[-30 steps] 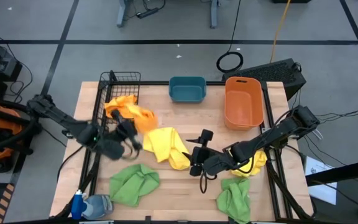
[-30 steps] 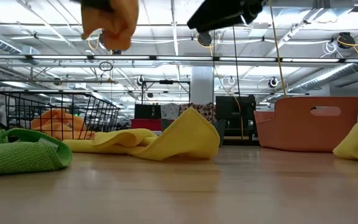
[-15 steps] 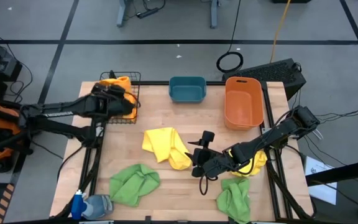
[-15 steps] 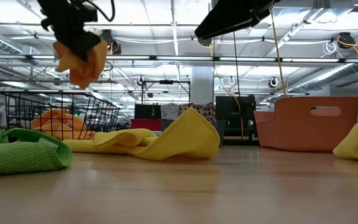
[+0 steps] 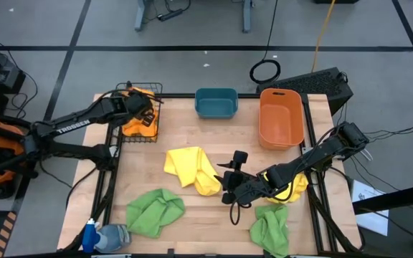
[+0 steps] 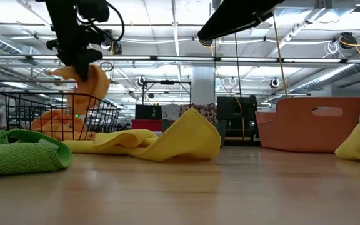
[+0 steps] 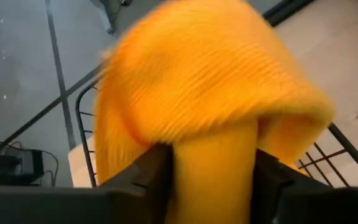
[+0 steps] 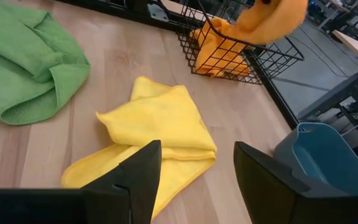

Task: Sort microfiber towel by color & place in baskets
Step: Put the orange microfiber cloth into the black wire basket, then put the left yellow microfiber cloth into the orange bin

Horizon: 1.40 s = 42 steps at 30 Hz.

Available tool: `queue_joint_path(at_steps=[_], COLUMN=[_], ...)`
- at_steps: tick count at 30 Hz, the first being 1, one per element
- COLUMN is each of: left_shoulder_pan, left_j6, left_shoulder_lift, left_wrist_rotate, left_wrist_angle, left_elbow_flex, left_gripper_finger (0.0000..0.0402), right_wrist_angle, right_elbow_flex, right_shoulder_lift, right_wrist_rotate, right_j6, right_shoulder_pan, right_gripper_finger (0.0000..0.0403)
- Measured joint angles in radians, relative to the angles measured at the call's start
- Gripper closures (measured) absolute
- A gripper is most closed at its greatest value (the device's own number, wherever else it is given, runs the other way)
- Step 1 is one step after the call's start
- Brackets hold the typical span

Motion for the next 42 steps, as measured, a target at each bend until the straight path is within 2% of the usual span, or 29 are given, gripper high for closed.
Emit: queue_joint_path(at_steps=[8,15,19,22,25,32,37,42], left_shoulder_pan=[0.006,0.006,-0.004,-0.038,-0.111,-0.372,-0.561,-0.692], left_j6=[0.016,0.015,-0.011,-0.052,-0.06,-0.036,-0.033,-0.001], left_shoulder_lift=[0.064,0.084,0.084,0.084,0.083,0.083,0.083,0.09], left_wrist_rotate=[0.002,0.014,0.079,0.182,0.249,0.26,0.26,0.254], left_wrist_angle=[0.013,0.001,0.002,0.01,0.064,0.325,0.537,0.727], left_elbow_flex=[0.0,0.0,0.0,0.0,-0.005,-0.05,-0.075,-0.124], left_gripper_finger=[0.0173,0.0162,0.0162,0.0162,0.0162,0.0162,0.0162,0.0162], right_wrist_angle=[-0.017,-0.032,-0.044,-0.043,-0.042,-0.015,0.047,0.137], right_elbow_flex=[0.0,0.0,0.0,0.0,0.0,-0.007,-0.028,-0.029], right_shoulder_lift=[0.0,0.0,0.0,0.0,0.0,0.008,0.049,0.107], right_wrist_rotate=[0.0,0.0,0.0,-0.012,-0.078,-0.237,-0.229,-0.232], right_j6=[0.005,0.014,0.017,0.019,0.024,0.058,0.049,0.0], right_shoulder_pan=[0.0,0.0,0.0,0.0,-0.001,0.0,-0.004,-0.036], right_gripper_finger=[0.0209,0.0209,0.0209,0.0209,0.0209,0.0209,0.0202,0.0186])
